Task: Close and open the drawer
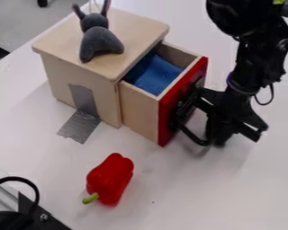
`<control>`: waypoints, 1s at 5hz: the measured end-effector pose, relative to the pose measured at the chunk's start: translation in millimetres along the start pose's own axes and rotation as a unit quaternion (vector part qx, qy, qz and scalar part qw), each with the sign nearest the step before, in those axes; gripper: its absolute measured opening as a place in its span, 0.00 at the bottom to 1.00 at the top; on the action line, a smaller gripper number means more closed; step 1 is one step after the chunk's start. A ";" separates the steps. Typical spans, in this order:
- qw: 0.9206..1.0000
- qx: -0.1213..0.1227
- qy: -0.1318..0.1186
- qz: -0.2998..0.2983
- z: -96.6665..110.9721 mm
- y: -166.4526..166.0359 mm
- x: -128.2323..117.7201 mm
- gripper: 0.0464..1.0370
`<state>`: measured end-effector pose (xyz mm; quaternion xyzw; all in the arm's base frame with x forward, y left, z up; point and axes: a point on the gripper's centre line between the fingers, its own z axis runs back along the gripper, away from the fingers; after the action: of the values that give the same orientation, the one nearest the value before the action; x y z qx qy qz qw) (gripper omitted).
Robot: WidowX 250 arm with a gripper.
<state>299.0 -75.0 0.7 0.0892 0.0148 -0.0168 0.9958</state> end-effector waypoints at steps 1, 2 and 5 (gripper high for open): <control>1.000 0.000 -0.002 0.001 -2.3 4.9 -7.1 0.08; 1.000 0.000 -0.005 0.004 -2.4 10.1 -9.2 0.08; 1.000 -0.003 -0.003 0.028 -15.9 34.4 -2.5 0.08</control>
<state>297.4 -38.3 -8.7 0.0863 0.0089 0.0106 0.9962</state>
